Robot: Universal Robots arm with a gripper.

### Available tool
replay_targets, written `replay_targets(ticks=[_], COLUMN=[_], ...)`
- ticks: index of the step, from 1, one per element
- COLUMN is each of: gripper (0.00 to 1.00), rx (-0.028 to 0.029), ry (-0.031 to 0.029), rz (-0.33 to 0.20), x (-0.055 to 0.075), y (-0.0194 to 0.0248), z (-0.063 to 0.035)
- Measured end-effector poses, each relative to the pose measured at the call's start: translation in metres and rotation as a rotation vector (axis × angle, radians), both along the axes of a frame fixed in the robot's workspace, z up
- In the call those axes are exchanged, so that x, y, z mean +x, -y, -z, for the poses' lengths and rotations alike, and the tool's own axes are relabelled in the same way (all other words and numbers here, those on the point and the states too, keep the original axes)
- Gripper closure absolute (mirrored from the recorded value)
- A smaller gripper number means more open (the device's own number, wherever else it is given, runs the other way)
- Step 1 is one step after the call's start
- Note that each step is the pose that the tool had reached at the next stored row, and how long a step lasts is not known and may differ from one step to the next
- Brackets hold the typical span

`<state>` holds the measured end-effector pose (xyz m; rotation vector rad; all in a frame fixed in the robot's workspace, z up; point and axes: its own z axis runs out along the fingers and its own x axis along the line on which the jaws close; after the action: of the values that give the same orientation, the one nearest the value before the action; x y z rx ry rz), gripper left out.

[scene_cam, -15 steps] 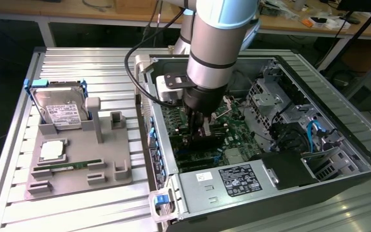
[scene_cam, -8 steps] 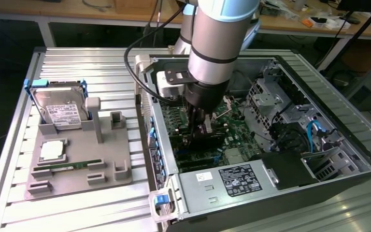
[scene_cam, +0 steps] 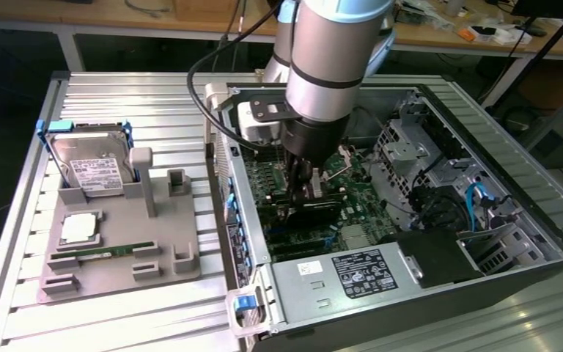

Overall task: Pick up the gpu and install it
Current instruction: 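Insert the gpu into the slot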

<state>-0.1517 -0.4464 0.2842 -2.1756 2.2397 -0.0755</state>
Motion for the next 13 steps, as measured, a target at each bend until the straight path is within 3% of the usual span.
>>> replay_targets(ticks=[3, 6, 13], gripper=[0.87, 0.89, 0.89], rx=[0.0016, 0.0038, 0.0041], ry=[0.0007, 0.0029, 0.0027], rz=[0.000, 0.000, 0.000], x=[-0.004, -0.011, -0.012], y=[0.0000, 0.0000, 0.0001], z=[0.0001, 0.0002, -0.0010])
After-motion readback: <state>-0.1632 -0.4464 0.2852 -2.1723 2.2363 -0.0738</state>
